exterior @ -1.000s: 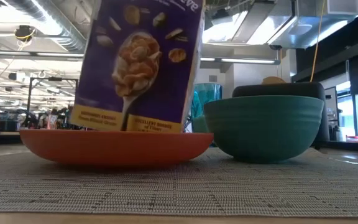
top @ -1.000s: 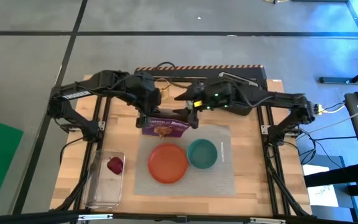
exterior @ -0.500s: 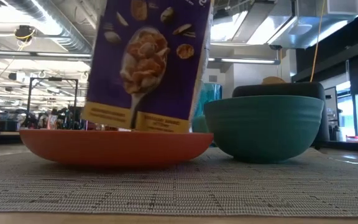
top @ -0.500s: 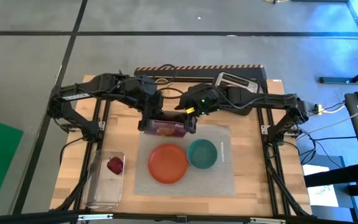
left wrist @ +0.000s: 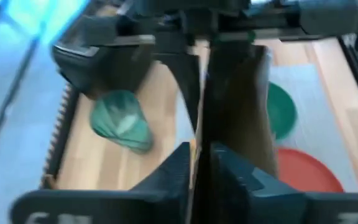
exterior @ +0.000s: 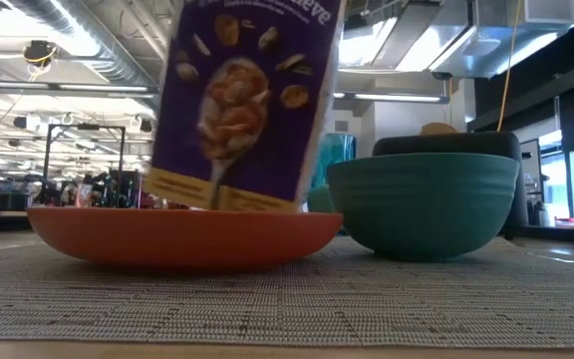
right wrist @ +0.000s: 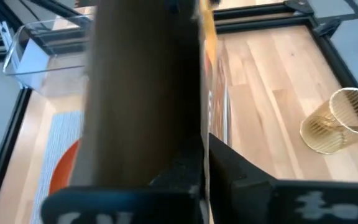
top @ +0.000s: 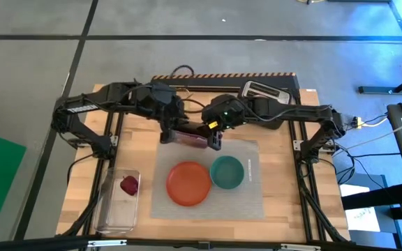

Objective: Arrange a breakfast setting
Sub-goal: Pour the cereal into the blue bowl from the cereal box

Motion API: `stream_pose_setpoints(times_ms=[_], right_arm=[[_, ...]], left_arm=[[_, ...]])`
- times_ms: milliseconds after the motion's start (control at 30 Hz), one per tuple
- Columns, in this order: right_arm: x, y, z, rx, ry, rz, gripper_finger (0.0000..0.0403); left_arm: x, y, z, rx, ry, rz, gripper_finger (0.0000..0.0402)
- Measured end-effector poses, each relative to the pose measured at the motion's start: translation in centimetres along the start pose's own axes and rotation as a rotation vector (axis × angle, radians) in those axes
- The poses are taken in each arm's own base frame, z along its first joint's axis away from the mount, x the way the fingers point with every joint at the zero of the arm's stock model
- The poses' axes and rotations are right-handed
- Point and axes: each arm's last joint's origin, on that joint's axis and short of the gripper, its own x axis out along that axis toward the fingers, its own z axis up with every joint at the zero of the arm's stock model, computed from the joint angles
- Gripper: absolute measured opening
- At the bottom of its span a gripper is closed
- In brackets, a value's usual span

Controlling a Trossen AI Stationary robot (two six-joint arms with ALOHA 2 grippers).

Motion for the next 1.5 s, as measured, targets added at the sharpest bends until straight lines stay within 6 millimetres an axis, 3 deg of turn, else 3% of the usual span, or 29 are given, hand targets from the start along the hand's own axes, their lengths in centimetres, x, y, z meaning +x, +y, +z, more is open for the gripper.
stream_pose_setpoints(times_ms=[300,467,700,800,1033,1500], right_arm=[[-0.9,0.1,0.4,0.0,-0.039,0.011,0.0],[-3.8,0.4,1.6,-0.012,-0.164,0.045,0.0],[-7.7,0.8,2.7,-0.044,-0.322,0.097,0.0],[-9.7,1.0,3.3,-0.068,-0.413,0.11,0.0],[-12.0,0.6,3.9,-0.073,-0.524,0.104,0.0],[-12.7,0.6,4.1,-0.067,-0.557,0.08,0.0]], left_arm=[[-4.3,0.6,0.2,-0.022,-0.157,0.091,0.0198],[-8.7,0.9,-1.0,-0.091,-0.236,0.093,0.0258],[-12.0,1.0,-3.5,-0.181,-0.184,0.091,0.0317],[-12.0,0.9,-4.0,-0.18,-0.141,0.082,0.0336],[-10.0,0.5,-3.5,-0.159,-0.072,0.073,0.0356],[-4.0,-0.3,-2.1,-0.081,0.083,-0.061,0.0355]])
